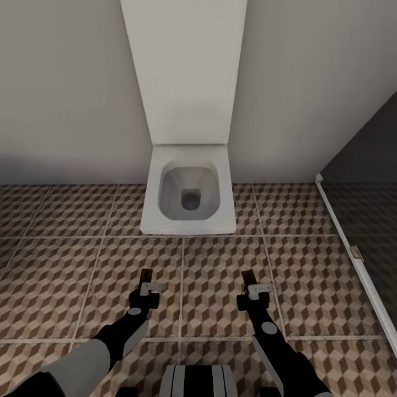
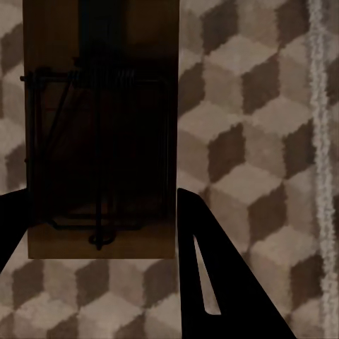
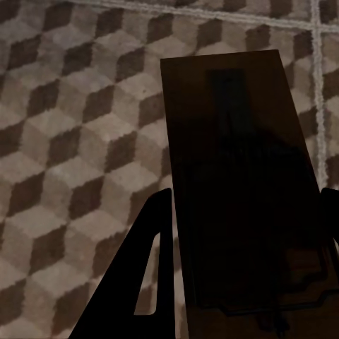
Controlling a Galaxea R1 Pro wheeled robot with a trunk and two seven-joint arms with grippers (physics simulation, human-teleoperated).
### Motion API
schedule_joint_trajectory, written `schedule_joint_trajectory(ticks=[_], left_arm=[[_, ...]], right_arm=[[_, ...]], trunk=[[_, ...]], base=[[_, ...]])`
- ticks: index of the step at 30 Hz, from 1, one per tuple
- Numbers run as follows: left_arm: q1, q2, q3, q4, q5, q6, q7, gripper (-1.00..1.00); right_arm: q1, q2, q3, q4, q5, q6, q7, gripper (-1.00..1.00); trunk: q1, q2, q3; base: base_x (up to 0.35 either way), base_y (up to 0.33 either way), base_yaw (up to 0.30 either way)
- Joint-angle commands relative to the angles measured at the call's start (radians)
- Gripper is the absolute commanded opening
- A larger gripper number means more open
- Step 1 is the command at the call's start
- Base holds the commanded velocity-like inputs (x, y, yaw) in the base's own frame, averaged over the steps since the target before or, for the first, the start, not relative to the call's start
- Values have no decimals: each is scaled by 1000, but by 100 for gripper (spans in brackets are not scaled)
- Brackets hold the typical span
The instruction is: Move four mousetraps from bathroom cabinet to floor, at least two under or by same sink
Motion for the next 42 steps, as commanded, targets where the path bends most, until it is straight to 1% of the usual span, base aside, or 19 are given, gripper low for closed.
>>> schedule_joint_trajectory(ticks=[1,13,42], left_arm=[[-1,0,-8,0,8,-4,4,-100],[-1,0,-8,2,8,-4,5,-100],[-1,0,-8,1,8,-4,5,-100]], right_arm=[[0,-1,3,-1,-8,2,-4,-100],[0,-1,3,-1,-8,2,-6,-100],[0,-1,3,-1,-8,2,-6,-100]], trunk=[[0,0,-1],[0,0,-11],[111,-203,-133]], base=[[0,0,0],[0,0,0],[0,0,0]])
